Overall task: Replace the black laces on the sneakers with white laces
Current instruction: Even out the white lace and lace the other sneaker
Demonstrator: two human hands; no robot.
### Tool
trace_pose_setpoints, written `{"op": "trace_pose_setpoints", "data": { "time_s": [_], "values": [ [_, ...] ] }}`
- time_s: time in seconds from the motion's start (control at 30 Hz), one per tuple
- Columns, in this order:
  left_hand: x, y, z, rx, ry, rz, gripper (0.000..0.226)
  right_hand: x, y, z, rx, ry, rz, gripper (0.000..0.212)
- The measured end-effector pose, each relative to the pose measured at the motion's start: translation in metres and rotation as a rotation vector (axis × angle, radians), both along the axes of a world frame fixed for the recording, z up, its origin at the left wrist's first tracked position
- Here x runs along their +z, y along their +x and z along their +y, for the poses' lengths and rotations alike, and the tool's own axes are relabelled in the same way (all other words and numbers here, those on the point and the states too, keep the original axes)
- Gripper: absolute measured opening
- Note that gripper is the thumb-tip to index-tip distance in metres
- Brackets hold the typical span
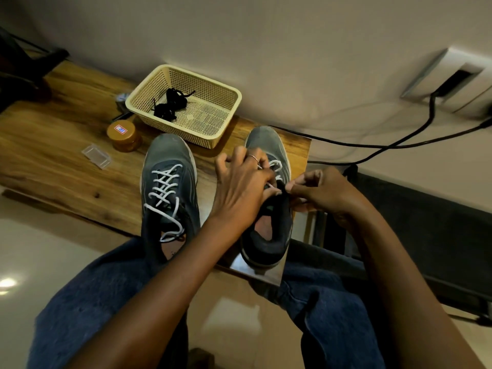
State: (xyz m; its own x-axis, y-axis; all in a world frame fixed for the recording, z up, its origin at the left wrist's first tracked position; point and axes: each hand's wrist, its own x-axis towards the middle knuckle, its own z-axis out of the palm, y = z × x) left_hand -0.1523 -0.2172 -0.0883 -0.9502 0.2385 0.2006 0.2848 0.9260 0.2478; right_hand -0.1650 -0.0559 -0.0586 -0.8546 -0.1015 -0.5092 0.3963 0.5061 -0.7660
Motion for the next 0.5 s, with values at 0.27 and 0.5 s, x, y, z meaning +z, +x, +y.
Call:
{"op": "trace_pose_setpoints", "data": {
  "time_s": [0.27, 0.5],
  "values": [
    [-0.007, -0.005, -0.003, -0.084, 0.001, 0.087, 0.014, -0.001, -0.002, 0.0, -0.006, 0.001, 0.011, 0.008],
    [-0.02, -0.008, -0.003, -0.116, 0.026, 0.204, 0.017, -0.001, -0.005, 0.004, 0.038, -0.013, 0.006, 0.006]
  ]
}}
